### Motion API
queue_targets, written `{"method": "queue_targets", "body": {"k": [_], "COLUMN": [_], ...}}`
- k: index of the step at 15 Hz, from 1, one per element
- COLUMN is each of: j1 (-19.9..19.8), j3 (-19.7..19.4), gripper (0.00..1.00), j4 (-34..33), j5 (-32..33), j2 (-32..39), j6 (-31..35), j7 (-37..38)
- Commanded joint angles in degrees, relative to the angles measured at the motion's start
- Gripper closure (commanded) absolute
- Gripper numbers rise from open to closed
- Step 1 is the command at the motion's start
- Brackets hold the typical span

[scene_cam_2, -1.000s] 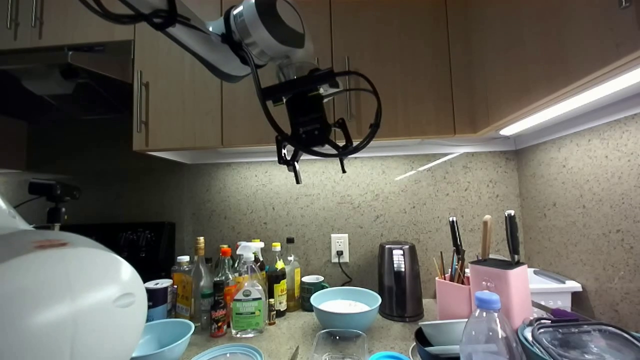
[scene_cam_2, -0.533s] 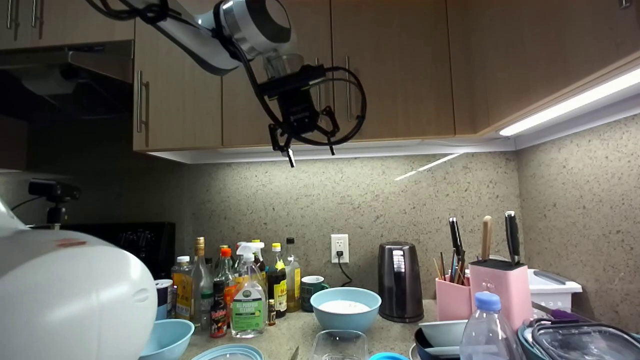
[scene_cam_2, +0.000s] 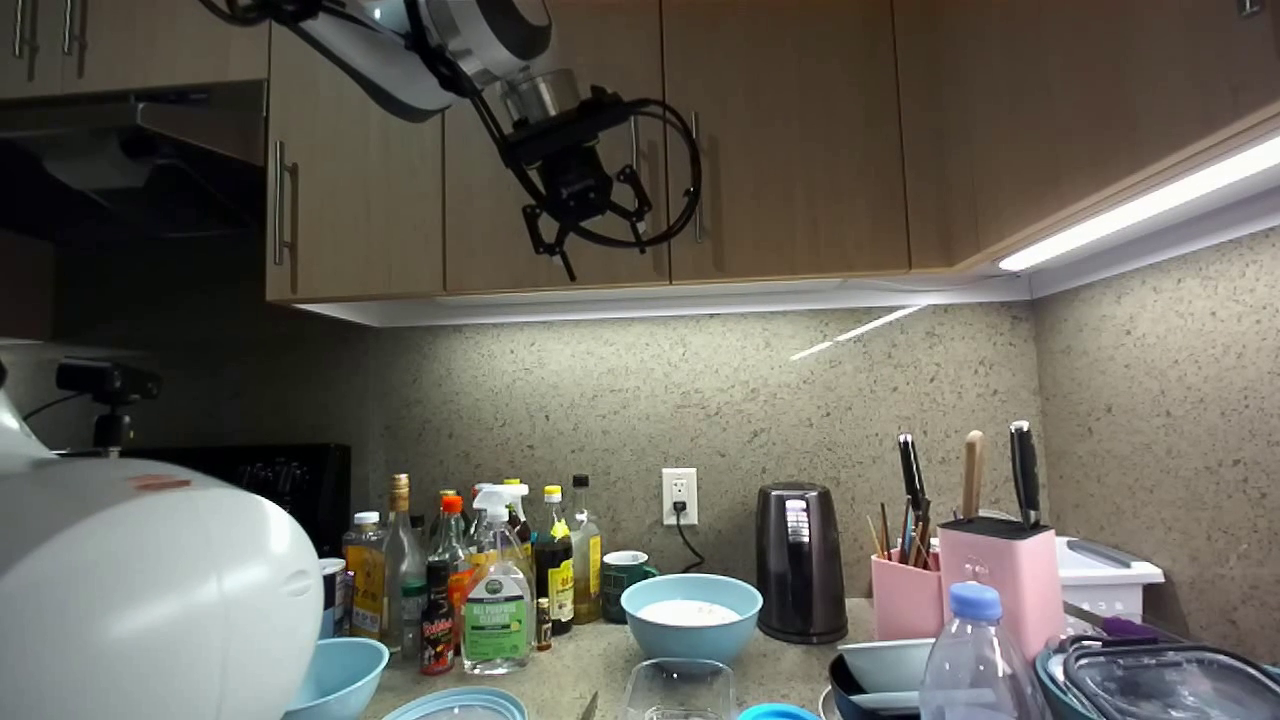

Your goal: Open the cabinet drawer and close it

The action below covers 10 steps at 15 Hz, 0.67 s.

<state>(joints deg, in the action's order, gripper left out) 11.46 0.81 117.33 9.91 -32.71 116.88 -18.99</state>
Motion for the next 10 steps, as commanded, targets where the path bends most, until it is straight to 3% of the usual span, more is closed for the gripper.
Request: {"method": "queue_targets", "body": {"k": [1, 3, 8, 9, 10], "j1": [-1.0, 1.6, 5.0, 5.8, 3.5], "j3": [0.7, -1.0, -3.2, -3.7, -1.9], "gripper": [0.0, 0.0, 0.0, 0.0, 0.0], "j4": [-0.2, -0.4, -4.4, -4.6, -3.6], "j5": [-0.6, -1.4, -5.7, -7.0, -5.1], "j2": [0.1, 0.6, 3.2, 3.6, 2.3], "j6": [-0.1, 7.1, 20.4, 22.4, 18.9], "j7": [-0.4, -6.8, -12.6, -13.3, -10.2]}}
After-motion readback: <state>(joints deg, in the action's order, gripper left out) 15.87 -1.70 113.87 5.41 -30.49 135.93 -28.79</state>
